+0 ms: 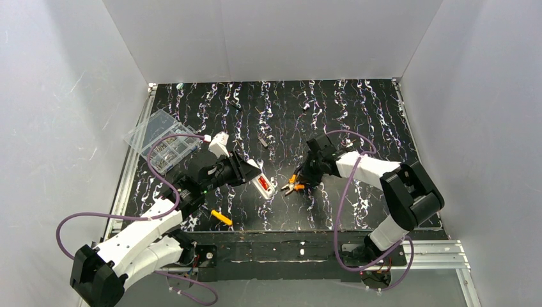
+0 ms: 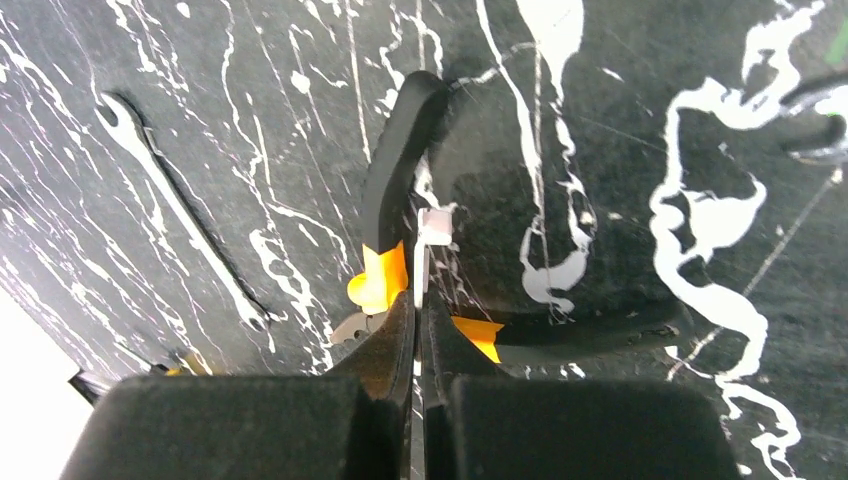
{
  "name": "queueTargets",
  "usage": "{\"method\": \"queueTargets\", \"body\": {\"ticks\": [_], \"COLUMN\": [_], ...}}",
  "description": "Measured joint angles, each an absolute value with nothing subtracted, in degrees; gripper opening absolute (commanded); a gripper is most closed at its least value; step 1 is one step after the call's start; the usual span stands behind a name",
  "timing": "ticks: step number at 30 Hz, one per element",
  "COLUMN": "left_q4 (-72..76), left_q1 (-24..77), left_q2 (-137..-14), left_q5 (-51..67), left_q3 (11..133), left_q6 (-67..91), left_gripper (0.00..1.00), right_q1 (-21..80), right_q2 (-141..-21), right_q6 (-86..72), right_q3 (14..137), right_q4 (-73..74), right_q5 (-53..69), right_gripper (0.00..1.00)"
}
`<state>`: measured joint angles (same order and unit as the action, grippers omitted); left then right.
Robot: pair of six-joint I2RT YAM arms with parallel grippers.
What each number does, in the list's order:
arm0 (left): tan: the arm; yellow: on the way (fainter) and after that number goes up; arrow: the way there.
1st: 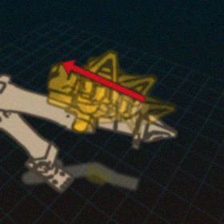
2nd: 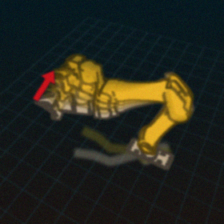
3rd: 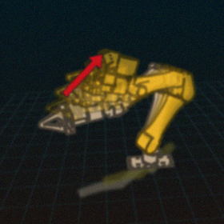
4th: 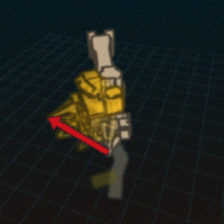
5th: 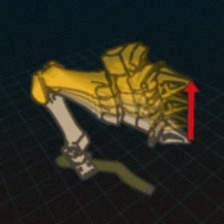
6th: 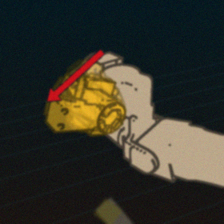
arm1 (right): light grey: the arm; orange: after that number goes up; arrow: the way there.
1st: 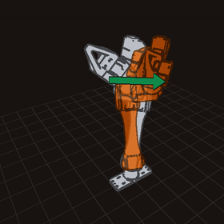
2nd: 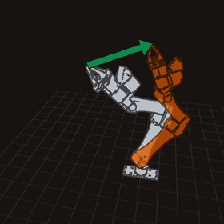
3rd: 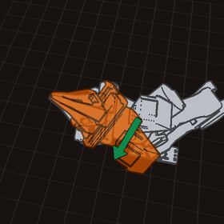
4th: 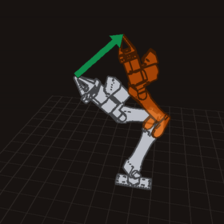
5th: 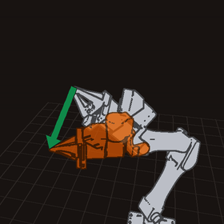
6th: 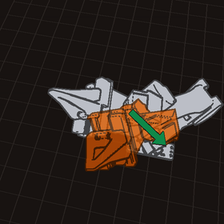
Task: Load the batteries into the remote control
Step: Pick up the battery cover at the center of the board, then place the battery cover at the center of the board.
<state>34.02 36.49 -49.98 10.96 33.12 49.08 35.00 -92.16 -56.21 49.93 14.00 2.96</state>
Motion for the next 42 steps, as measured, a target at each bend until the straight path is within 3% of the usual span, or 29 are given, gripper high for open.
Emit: {"method": "queueTargets", "body": {"ticks": [14, 24, 30, 36, 38, 39, 41, 42], "left_q4": [34.5, 35.5, 35.7, 34.2, 33.5, 33.2, 32.5, 32.2], "left_q1": [36.5, 36.5, 36.5, 36.5, 36.5, 36.5, 36.5, 36.5], "left_q2": [-50.3, -51.6, -52.0, -49.3, -48.7, -48.4, -47.9, -47.6], "left_q5": [11.1, 11.4, 11.7, 11.6, 11.4, 11.4, 11.2, 11.2], "left_q3": [33.1, 33.1, 33.1, 33.1, 33.1, 33.1, 33.1, 33.1], "left_q6": [49.1, 50.1, 50.5, 50.3, 50.0, 49.9, 49.5, 49.4], "left_gripper": [0.05, 0.04, 0.04, 0.04, 0.05, 0.05, 0.05, 0.05], "right_q1": [35.0, 35.1, 36.2, 45.5, 45.7, 45.8, 46.3, 46.5], "right_q2": [-71.8, -56.6, -56.2, -66.0, -71.1, -73.2, -79.2, -81.0], "right_q6": [-57.4, -69.1, -86.3, -97.8, -97.4, -97.1, -95.4, -95.2], "right_q3": [35.0, 22.4, 16.7, 21.3, 24.5, 26.1, 31.3, 33.1], "right_q4": [13.5, 15.1, 10.4, 6.8, 5.0, 4.7, 4.7, 5.0], "right_q5": [0.5, 0.1, -1.3, -9.3, -10.9, -11.2, -11.8, -11.6], "right_gripper": [0.01, 0.01, 0.01, 0.01, 0.08, 0.19, 0.31, 0.32]}}
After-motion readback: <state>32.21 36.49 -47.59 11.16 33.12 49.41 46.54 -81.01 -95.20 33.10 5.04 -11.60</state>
